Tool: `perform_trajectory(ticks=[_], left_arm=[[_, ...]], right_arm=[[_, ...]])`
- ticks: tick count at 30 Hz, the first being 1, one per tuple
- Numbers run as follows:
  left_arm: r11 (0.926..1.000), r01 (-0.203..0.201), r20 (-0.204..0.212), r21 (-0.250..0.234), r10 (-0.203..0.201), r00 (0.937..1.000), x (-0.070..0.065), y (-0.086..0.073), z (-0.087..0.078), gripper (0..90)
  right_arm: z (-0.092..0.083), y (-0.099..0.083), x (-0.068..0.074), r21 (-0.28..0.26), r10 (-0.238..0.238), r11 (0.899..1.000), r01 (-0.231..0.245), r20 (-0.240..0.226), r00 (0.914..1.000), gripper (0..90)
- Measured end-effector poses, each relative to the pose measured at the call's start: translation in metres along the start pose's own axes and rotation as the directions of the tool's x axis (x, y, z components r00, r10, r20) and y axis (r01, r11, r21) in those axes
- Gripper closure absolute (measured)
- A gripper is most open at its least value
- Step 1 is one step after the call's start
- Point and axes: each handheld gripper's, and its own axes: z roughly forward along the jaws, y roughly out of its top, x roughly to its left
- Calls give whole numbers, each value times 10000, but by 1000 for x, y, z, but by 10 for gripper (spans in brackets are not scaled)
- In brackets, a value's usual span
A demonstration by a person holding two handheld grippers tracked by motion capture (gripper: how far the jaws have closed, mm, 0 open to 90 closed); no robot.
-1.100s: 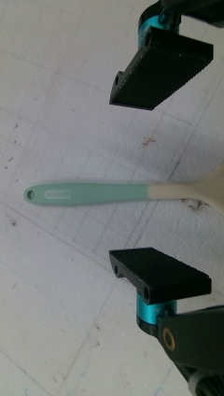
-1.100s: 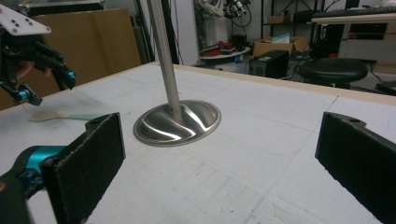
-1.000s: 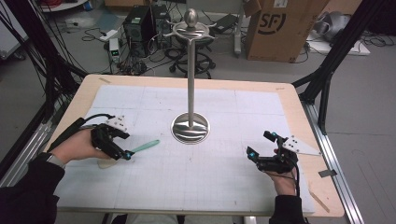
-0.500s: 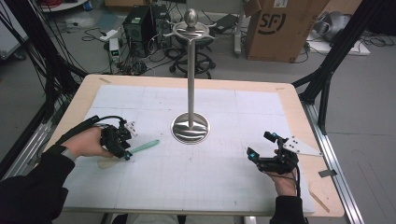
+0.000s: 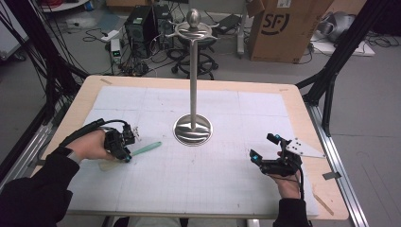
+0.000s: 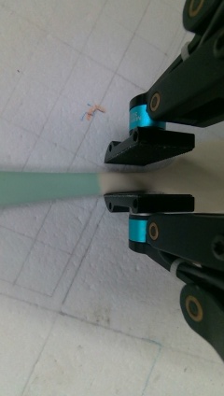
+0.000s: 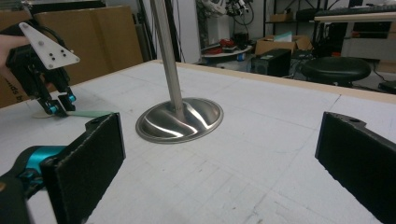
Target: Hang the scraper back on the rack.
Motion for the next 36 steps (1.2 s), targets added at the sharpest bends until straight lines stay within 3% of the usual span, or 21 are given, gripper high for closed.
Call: perform_trajectory(ticks=[3,8,15,18,24,27,28,29,33,36], left_arm=[[9996,274,83,89,-275,9996,1,1,0,788],[9999,139,175,-27,-139,9998,3,0,0,804],[9961,337,186,-819,-323,9993,4,-7,-10,806],[9915,458,93,-1220,-450,9989,3,-10,-20,806],[9678,728,-268,-2410,-817,9963,0,-19,-36,805],[9416,969,-226,-3226,-1100,9937,1,-23,-45,805],[9236,1160,-130,-3654,-1297,9915,1,-24,-49,805],[9128,1123,-143,-3927,-1282,9916,2,-25,-54,805],[8389,1401,253,-5260,-1492,9885,1,-29,-70,805],[7900,1364,250,-5977,-1517,9881,0,-31,-79,805]], right_arm=[[0,0,0,-17,-18,10000,18,24,10000,2],[-1,0,0,-69,-108,9999,108,46,9999,2],[0,0,0,3,-5,10000,5,2,10000,2],[-1,0,-1,-38,-34,10000,34,61,10000,2],[0,0,0,-1,-64,10000,64,47,10000,2],[-1,0,0,0,-69,10000,69,50,10000,2],[-1,0,0,-3,-64,10000,64,47,10000,2],[-1,0,0,2,-54,10000,54,58,10000,2],[0,0,0,-6,-71,10000,71,71,9999,2],[0,0,0,7,-61,10000,61,73,10000,2]])
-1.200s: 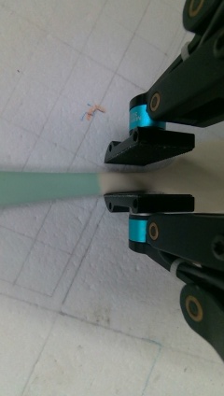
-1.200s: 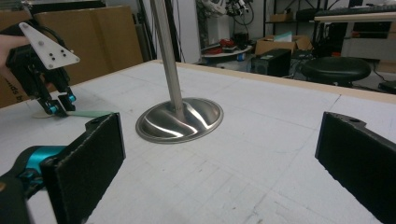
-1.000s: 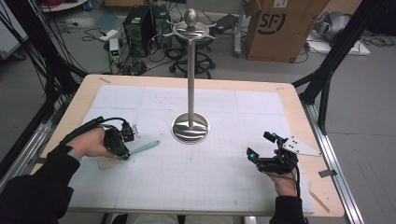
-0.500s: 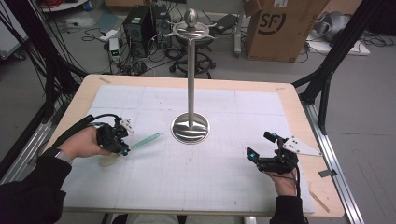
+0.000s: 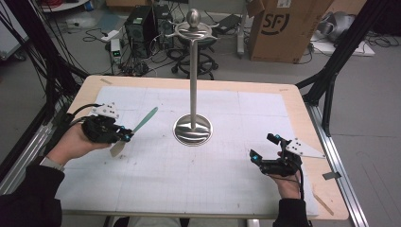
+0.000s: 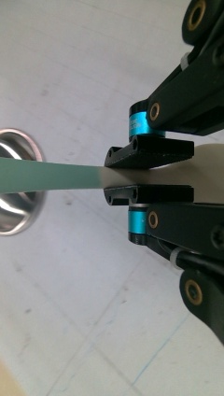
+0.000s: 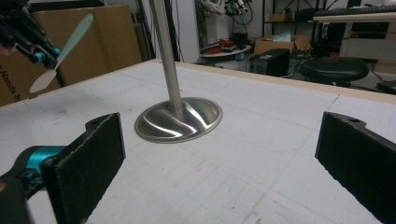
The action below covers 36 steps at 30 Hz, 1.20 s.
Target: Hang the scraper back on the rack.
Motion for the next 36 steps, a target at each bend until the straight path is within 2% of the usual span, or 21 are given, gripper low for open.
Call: perform_trajectory(ticks=[5,8,11,13,16,18,20,22,27,30,36], left_arm=[[9952,227,-73,-955,-235,9997,-2,7,-5,805],[9873,354,-11,-1551,-360,9994,-2,13,-7,805],[9760,472,-115,-2125,-507,9986,-2,22,-9,805],[9683,569,-381,-2433,-681,9969,-2,28,-11,805],[9467,771,-395,-3126,-941,9948,-1,36,-14,805],[9360,750,-431,-3439,-955,9945,-2,41,-16,805],[9267,745,-267,-3683,-907,9955,-2,46,-18,805],[9205,731,-73,-3837,-822,9966,-2,51,-21,805],[9147,589,-117,-3999,-693,9975,-3,66,-24,805],[8983,521,-33,-4362,-595,9982,-5,73,-27,805],[8857,319,-44,-4632,-383,9993,-10,90,-33,805]], right_arm=[[-1,0,0,-3,6,10000,-6,-4,10000,2],[-1,0,0,-5,-4,10000,4,-14,10000,2],[-1,0,0,-23,-12,10000,12,-1,10000,2],[-1,0,0,-35,12,10000,-12,4,10000,2],[-1,0,0,-52,49,10000,-49,-22,10000,2],[-2,0,0,-63,34,10000,-34,-31,10000,2],[-2,0,-1,-96,21,10000,-21,-2,10000,2],[-2,0,-1,-97,69,9999,-69,-6,10000,2],[-2,0,-1,-89,53,9999,-54,-25,10000,2],[-3,0,-1,-97,87,9999,-87,-28,10000,2],[-3,0,-1,-110,70,9999,-70,-24,10000,2]])
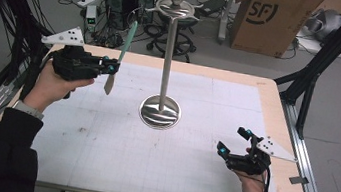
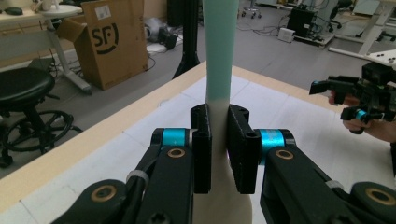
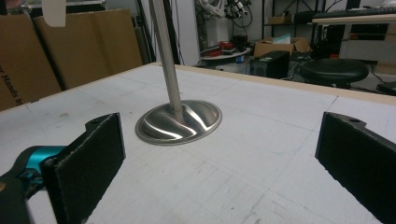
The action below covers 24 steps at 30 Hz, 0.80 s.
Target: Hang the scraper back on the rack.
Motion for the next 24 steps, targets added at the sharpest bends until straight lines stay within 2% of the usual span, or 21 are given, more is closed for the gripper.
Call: perform_trajectory(ticks=[4,10,15,24], left_arm=[[9995,-291,-37,-92,291,9996,-4,14,0,805],[9985,-479,-151,-275,475,9988,-6,26,-3,805],[9980,-550,-232,-309,543,9983,-6,30,-1,805],[9981,-395,-334,-474,379,9987,-3,30,6,805]], right_arm=[[-1,0,0,-7,15,10000,-15,12,10000,2],[-1,0,0,-19,32,10000,-32,4,10000,2],[-2,0,0,-35,17,10000,-17,6,10000,2],[-2,0,0,-26,37,10000,-37,45,10000,2]])
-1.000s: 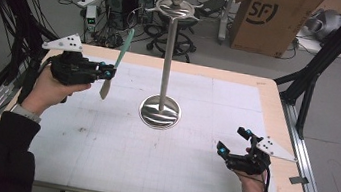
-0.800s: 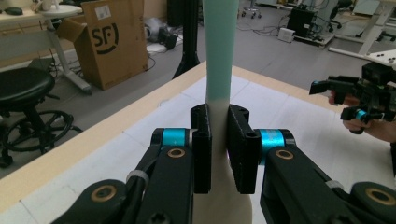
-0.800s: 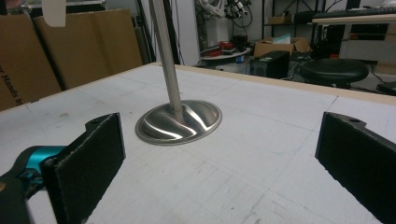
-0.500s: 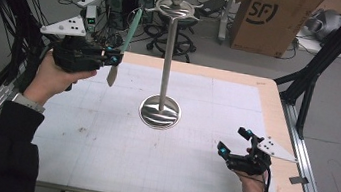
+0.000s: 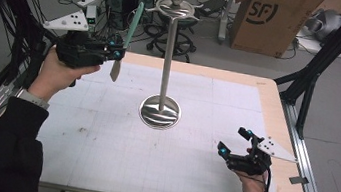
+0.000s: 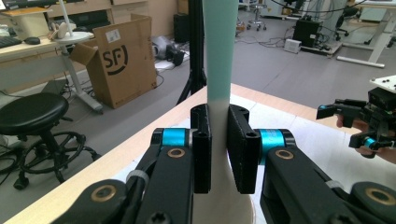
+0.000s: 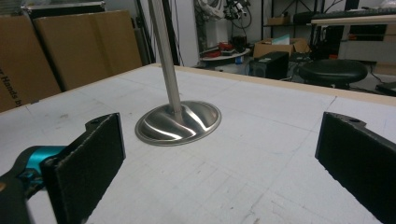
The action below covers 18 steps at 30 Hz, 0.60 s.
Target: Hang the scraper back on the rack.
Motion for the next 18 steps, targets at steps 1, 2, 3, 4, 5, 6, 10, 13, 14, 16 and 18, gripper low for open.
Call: perform_trajectory(ticks=[1,2,3,4,5,6,10,13,14,16,18], left_arm=[[10000,9,42,-34,-9,10000,0,0,1,805],[10000,-15,73,-39,16,10000,0,0,1,805],[10000,-35,108,-70,36,9999,-1,0,1,805],[9999,9,141,-145,-7,9999,-1,0,1,805],[9999,-31,137,-163,33,9999,-1,0,2,805],[9999,-66,120,-120,67,9999,-1,0,2,805],[10000,-95,88,11,95,9999,-1,-1,5,805],[9999,-143,59,68,143,9999,-1,-1,7,805],[9999,-153,50,64,153,9999,-1,-1,7,805],[9998,-178,52,115,177,9998,-2,-2,9,805],[9996,-210,6,192,210,9998,-2,-3,11,805]], right_arm=[[0,0,0,0,-2,10000,2,-2,10000,2],[0,0,0,-2,17,10000,-17,1,10000,2],[0,0,-1,-41,-25,10000,25,10,10000,2],[0,0,0,-54,-8,10000,8,-10,10000,2],[-1,0,0,-44,36,10000,-36,1,10000,2],[-1,0,0,-43,39,10000,-39,4,10000,2],[-2,0,-1,-87,47,10000,-47,10,10000,2],[-2,0,-1,-99,51,9999,-51,32,10000,2],[-2,0,-1,-97,51,9999,-51,24,10000,2],[-2,0,-1,-81,37,10000,-37,13,10000,2],[-2,0,-1,-80,41,10000,-40,10,10000,2]])
